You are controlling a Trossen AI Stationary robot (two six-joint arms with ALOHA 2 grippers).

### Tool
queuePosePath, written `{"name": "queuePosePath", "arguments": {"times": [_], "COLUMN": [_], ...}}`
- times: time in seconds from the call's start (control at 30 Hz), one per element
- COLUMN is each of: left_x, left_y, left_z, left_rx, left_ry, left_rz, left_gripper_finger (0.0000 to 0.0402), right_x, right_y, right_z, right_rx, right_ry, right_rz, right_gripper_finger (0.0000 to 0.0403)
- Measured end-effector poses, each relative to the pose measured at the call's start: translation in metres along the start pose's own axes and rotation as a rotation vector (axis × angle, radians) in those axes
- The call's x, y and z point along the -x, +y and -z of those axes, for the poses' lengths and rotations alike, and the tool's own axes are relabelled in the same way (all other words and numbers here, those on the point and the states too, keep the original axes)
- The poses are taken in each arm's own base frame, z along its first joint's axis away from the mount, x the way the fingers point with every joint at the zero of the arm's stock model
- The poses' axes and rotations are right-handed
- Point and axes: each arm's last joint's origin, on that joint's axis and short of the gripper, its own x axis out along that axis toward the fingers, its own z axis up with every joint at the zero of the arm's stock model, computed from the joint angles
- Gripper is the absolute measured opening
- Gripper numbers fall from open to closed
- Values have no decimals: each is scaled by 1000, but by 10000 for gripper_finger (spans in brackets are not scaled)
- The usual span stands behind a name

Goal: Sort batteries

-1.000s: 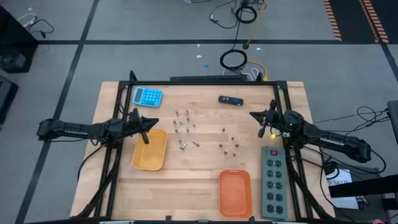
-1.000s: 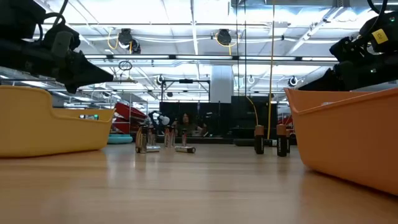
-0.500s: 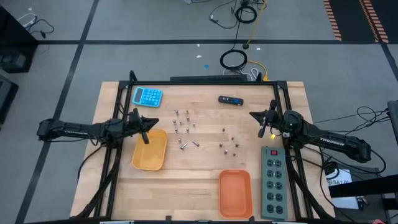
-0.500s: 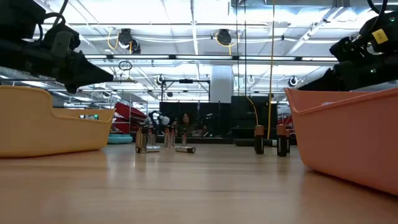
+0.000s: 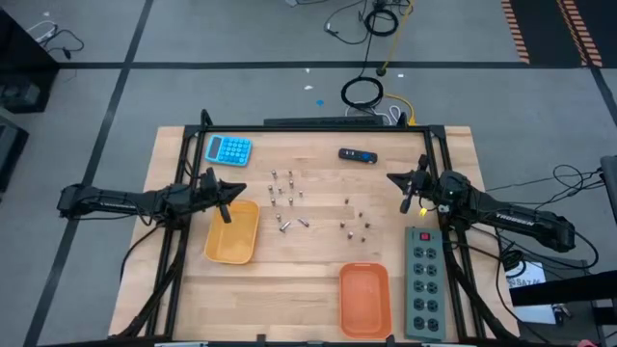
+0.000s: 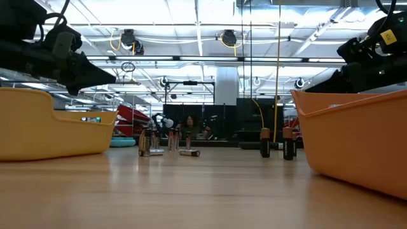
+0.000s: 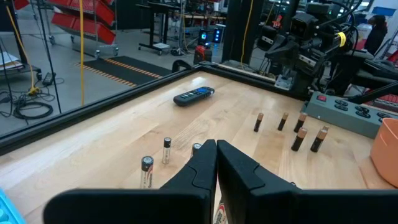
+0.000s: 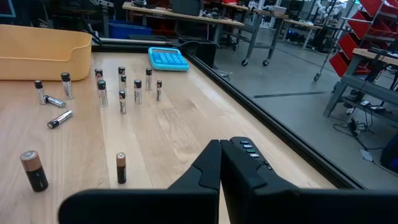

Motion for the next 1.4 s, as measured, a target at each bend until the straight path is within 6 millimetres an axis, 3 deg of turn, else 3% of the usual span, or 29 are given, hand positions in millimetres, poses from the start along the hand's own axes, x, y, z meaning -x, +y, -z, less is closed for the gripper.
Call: {"name": "queuePosePath", "arguments": {"times": [0.33,0.6,0.93,1.1,1.27,1.4], "left_x": [0,0,0,0,0,0], "left_y": [0,0,0,4,10,4], "left_z": [0,0,-1,-2,-10,-39], "left_rx": [0,-25,-44,-74,58,-7], "left_ry": [0,-6,-15,-28,-103,-100], "left_rz": [0,-11,-19,-96,-253,-166], "left_gripper_finger": [22,22,22,22,22,22], "right_x": [0,0,0,0,2,0], "right_y": [-1,0,3,4,8,13], "right_z": [-6,-3,-1,-5,-12,-12], "right_rx": [-42,-396,-624,-624,-547,-526], "right_ry": [-67,-37,2,-32,-91,-77], "right_rz": [10,-15,-96,-133,-210,-238], "right_gripper_finger": [0,0,0,6,32,54]}}
